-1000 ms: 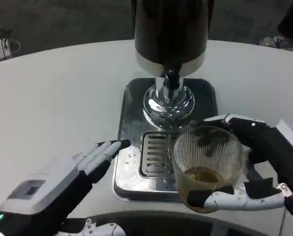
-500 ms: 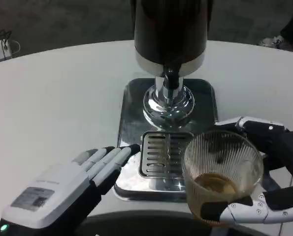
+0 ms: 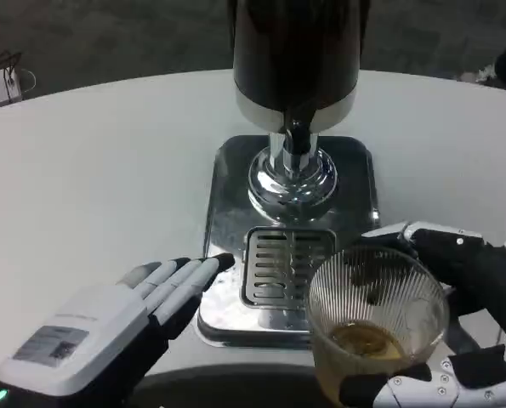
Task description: Grasp the cup under the faucet to collect the drink, then remove the cup.
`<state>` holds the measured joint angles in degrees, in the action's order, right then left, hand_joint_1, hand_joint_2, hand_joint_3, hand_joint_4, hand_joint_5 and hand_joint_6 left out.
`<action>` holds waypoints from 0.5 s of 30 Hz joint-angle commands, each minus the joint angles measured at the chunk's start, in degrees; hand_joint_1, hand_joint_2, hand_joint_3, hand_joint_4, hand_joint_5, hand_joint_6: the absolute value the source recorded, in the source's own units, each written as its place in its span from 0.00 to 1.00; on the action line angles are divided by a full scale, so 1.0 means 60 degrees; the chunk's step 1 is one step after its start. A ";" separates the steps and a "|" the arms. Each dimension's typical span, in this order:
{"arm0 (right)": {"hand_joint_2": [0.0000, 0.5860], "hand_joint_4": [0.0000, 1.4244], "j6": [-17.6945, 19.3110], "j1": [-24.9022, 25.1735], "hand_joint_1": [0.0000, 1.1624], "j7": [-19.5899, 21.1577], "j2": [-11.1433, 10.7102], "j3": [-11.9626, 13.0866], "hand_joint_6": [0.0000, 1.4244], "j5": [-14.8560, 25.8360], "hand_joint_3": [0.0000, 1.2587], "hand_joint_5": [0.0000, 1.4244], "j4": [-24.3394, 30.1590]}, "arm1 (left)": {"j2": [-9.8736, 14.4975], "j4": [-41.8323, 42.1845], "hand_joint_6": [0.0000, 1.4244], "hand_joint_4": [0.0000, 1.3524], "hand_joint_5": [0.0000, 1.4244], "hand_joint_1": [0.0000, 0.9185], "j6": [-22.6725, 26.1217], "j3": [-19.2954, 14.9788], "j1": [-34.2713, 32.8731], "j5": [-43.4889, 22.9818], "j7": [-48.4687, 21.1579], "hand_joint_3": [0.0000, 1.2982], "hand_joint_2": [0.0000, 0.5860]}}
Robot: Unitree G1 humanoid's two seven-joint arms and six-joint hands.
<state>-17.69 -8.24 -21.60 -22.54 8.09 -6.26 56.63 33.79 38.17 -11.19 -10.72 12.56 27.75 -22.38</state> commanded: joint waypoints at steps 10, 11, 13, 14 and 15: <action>0.17 0.89 0.0307 -0.0225 0.86 0.0182 0.0196 -0.0204 1.00 -0.0029 0.84 0.98 0.0337 | 0.0171 0.0030 0.00 0.00 0.00 0.00 0.0090 -0.0222 -0.0028 -0.0115 -0.0288 0.00 0.08; 0.17 0.89 0.0312 -0.0218 0.86 0.0183 0.0199 -0.0211 1.00 -0.0040 0.84 0.98 0.0340 | 0.0162 0.0033 0.00 0.00 0.00 0.00 0.0099 -0.0223 -0.0034 -0.0124 -0.0296 0.00 0.08; 0.17 0.89 0.0337 -0.0206 0.85 0.0190 0.0201 -0.0229 1.00 -0.0076 0.84 0.98 0.0333 | 0.0151 0.0033 0.00 0.00 0.00 0.00 0.0110 -0.0222 -0.0039 -0.0138 -0.0309 0.00 0.08; 0.17 0.89 0.0351 -0.0204 0.85 0.0191 0.0202 -0.0236 1.00 -0.0095 0.84 0.98 0.0328 | 0.0147 0.0031 0.00 0.00 0.00 0.00 0.0113 -0.0221 -0.0038 -0.0147 -0.0314 0.00 0.08; 0.17 0.89 0.0337 -0.0199 0.85 0.0185 0.0204 -0.0241 1.00 -0.0096 0.84 0.98 0.0331 | 0.0144 0.0029 0.00 0.00 0.00 0.00 0.0115 -0.0221 -0.0037 -0.0153 -0.0318 0.00 0.08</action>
<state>-17.58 -9.47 -21.47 -21.76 6.84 -7.17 56.79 33.97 38.17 -10.88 -11.72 12.20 27.37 -23.44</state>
